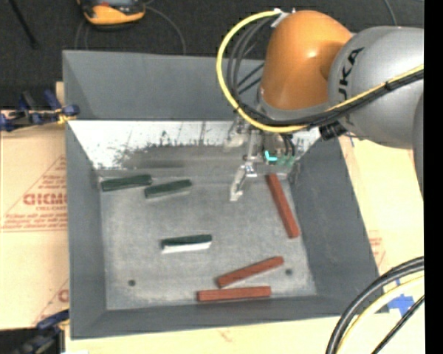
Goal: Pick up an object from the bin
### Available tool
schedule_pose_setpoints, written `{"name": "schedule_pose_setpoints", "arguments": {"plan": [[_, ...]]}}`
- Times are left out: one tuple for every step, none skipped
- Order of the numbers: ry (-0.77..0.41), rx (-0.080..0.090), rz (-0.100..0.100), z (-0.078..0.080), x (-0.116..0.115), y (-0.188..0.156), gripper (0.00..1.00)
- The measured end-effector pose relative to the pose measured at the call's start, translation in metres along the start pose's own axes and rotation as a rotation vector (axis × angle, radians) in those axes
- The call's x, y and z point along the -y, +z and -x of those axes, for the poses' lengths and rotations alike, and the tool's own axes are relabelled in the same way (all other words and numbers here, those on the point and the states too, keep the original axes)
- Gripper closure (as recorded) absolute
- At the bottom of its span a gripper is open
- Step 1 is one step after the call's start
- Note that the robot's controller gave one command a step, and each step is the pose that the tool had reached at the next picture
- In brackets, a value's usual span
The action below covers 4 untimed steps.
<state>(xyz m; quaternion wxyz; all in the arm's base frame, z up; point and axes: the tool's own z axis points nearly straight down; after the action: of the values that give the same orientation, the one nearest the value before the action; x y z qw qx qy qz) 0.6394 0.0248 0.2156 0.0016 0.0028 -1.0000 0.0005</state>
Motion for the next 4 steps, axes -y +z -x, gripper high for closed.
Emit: {"name": "schedule_pose_setpoints", "arguments": {"plan": [[0.0,0.008,0.0,0.001,0.0,-0.005,0.0],[-0.02,0.014,-0.001,-0.011,-0.009,0.043,0.0],[0.097,0.006,0.003,-0.008,-0.032,0.13,1.0],[0.098,0.006,0.003,-0.008,-0.032,0.13,0.0]]}}
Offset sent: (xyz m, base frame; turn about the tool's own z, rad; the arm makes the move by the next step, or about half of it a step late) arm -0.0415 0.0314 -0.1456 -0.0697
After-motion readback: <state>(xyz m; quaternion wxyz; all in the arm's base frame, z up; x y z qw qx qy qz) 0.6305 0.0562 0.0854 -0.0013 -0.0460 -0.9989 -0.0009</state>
